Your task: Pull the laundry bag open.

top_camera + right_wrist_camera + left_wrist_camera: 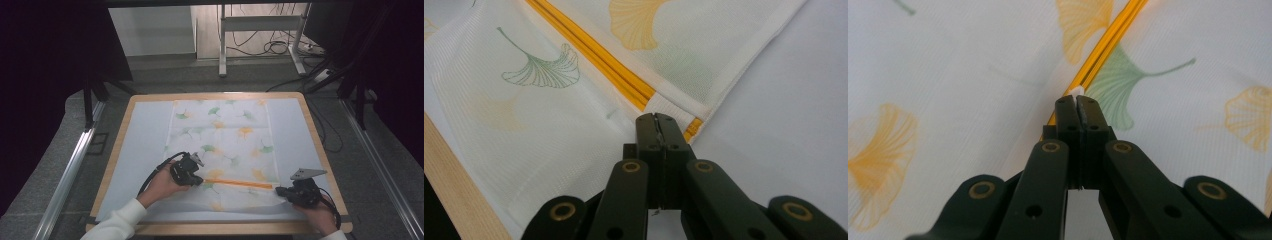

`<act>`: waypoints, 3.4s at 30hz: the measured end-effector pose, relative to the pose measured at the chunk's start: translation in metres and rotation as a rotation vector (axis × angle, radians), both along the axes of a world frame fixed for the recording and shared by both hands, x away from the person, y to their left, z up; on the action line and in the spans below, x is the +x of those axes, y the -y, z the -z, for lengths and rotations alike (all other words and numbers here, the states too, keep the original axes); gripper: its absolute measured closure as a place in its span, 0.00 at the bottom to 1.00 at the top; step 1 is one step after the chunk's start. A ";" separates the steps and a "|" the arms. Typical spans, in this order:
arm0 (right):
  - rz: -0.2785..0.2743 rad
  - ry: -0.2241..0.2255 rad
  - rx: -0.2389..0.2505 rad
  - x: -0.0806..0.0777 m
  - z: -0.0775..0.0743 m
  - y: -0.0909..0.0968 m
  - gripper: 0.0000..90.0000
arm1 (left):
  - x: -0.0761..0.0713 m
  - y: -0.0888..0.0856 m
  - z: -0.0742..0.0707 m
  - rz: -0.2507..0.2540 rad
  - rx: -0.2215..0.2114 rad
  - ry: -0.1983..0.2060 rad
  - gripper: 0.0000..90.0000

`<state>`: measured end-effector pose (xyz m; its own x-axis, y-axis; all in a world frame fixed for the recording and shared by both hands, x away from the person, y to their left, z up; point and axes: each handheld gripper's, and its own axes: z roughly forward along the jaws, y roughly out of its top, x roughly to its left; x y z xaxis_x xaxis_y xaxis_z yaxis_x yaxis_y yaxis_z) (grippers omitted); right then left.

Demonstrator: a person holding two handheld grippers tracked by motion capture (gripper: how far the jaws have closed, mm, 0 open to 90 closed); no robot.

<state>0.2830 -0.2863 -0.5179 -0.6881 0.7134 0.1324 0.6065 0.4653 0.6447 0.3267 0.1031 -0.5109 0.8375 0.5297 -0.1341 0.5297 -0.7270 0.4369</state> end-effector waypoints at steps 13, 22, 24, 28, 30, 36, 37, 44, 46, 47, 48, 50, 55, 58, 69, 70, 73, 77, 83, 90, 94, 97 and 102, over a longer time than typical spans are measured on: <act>-0.001 0.000 0.000 0.000 0.000 0.000 0.99 | -0.004 -0.020 0.002 -0.049 -0.010 0.000 1.00; -0.002 0.002 -0.001 0.000 0.000 0.000 0.99 | -0.006 -0.035 0.003 -0.075 -0.011 -0.001 1.00; -0.002 0.002 -0.002 0.000 0.000 0.000 0.99 | -0.007 -0.039 0.003 -0.082 -0.008 -0.002 1.00; -0.004 0.002 -0.003 0.000 0.000 0.000 0.99 | -0.009 -0.047 0.003 -0.097 0.001 0.001 1.00; -0.004 0.003 -0.004 0.000 0.000 0.000 0.99 | -0.009 -0.051 0.003 -0.103 0.004 0.000 1.00; -0.007 0.002 -0.005 0.000 0.000 0.000 0.99 | -0.012 -0.063 0.003 -0.122 0.009 -0.003 1.00; -0.007 0.002 -0.005 0.000 0.000 0.000 0.99 | -0.012 -0.066 0.003 -0.124 0.012 -0.003 1.00; -0.007 0.002 -0.005 0.000 0.000 0.000 0.99 | -0.016 -0.079 0.004 -0.147 0.011 -0.003 1.00; -0.008 0.003 -0.006 0.000 0.000 0.000 0.99 | -0.017 -0.080 0.004 -0.150 0.016 0.000 1.00; -0.008 0.003 -0.007 0.000 0.000 0.000 0.99 | -0.018 -0.081 0.004 -0.151 0.019 0.003 1.00; -0.008 0.003 -0.007 0.000 0.000 0.000 0.99 | -0.018 -0.081 0.004 -0.151 0.024 0.004 1.00; -0.007 0.005 -0.009 0.000 0.000 0.000 0.99 | -0.018 -0.083 0.003 -0.153 0.029 0.004 1.00; -0.008 0.006 -0.011 0.000 0.000 -0.001 0.99 | -0.019 -0.087 0.003 -0.158 0.034 0.000 1.00; -0.009 0.007 -0.011 0.000 0.000 -0.001 0.99 | -0.020 -0.089 0.003 -0.163 0.035 0.002 1.00; -0.008 0.007 -0.013 0.000 0.000 -0.001 0.99 | -0.024 -0.101 0.005 -0.188 0.019 -0.002 1.00; -0.010 0.006 -0.016 0.000 -0.001 -0.001 0.99 | -0.025 -0.101 0.005 -0.189 0.020 -0.001 1.00; -0.008 0.006 -0.012 0.000 0.000 -0.001 0.99 | -0.025 -0.101 0.005 -0.190 0.021 -0.001 1.00; -0.008 0.006 -0.012 0.000 0.000 -0.001 0.99 | -0.025 -0.102 0.005 -0.191 0.019 0.000 1.00; -0.009 0.006 -0.013 0.000 0.000 -0.001 0.99 | -0.026 -0.103 0.005 -0.192 0.023 0.001 1.00; -0.009 0.004 -0.010 0.000 0.000 -0.001 0.99 | -0.026 -0.103 0.004 -0.192 0.025 0.002 1.00; -0.009 0.004 -0.012 0.000 0.000 -0.001 0.99 | -0.027 -0.103 0.004 -0.195 0.024 0.001 1.00; -0.010 0.004 -0.012 0.001 0.000 -0.001 0.99 | -0.027 -0.104 0.004 -0.197 0.025 0.001 1.00; -0.010 0.004 -0.013 0.001 0.000 -0.001 0.99 | -0.028 -0.106 0.003 -0.201 0.023 0.000 1.00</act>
